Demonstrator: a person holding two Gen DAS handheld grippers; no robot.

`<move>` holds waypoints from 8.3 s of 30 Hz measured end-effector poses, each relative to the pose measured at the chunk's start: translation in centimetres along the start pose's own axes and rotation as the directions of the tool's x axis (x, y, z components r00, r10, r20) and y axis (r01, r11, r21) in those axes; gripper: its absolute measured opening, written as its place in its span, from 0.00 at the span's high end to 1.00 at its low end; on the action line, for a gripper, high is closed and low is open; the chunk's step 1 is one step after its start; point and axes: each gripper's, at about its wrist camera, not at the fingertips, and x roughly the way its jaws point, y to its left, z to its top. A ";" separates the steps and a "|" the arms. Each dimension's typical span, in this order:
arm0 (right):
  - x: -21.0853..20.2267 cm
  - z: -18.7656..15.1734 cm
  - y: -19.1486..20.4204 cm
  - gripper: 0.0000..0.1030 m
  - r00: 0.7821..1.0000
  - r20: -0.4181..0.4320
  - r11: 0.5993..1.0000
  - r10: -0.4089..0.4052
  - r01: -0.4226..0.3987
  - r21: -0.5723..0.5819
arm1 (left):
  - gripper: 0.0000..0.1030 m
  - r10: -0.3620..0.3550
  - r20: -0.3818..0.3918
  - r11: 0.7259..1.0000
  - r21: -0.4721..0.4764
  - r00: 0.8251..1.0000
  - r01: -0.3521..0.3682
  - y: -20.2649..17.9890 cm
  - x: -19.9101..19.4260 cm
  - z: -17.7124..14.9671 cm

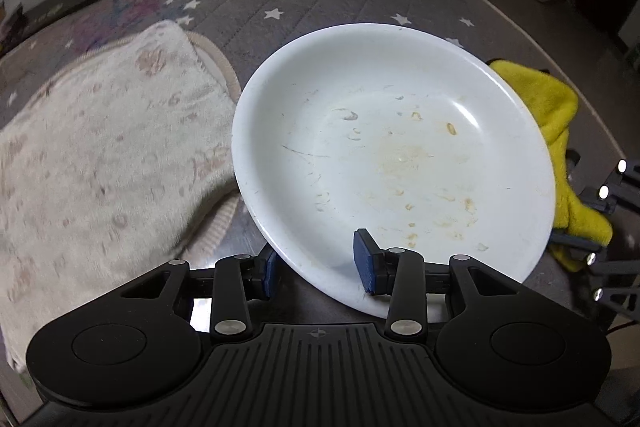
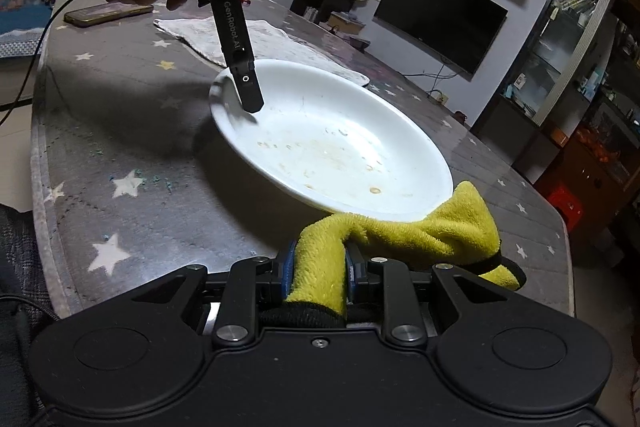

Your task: Clean bowl

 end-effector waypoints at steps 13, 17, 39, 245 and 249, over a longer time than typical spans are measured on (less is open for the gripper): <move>2.5 0.1 -3.0 0.75 0.999 -0.010 0.999 -0.041 0.041 -0.003 | 0.58 0.031 -0.022 0.998 0.056 0.999 -0.030 0.3 1.5 2.2; 3.0 -0.3 -3.0 0.75 0.999 -0.012 0.999 -0.053 0.053 -0.007 | 0.57 0.050 -0.024 0.997 0.068 0.998 -0.048 0.2 1.9 2.9; 4.7 -0.3 -3.3 0.75 0.993 -0.036 0.994 -0.113 0.113 -0.009 | 0.56 0.076 -0.002 0.996 -0.041 0.997 -0.076 -0.4 2.1 3.3; 2.6 0.0 -2.2 0.75 0.998 -0.030 0.978 -0.062 0.054 -0.203 | 0.56 0.074 0.014 0.996 0.038 0.997 -0.075 -0.8 2.2 3.6; 3.2 0.1 -3.2 0.75 0.997 -0.035 0.978 -0.076 0.067 -0.198 | 0.56 0.080 0.011 0.996 0.043 0.997 -0.081 -0.7 2.8 4.3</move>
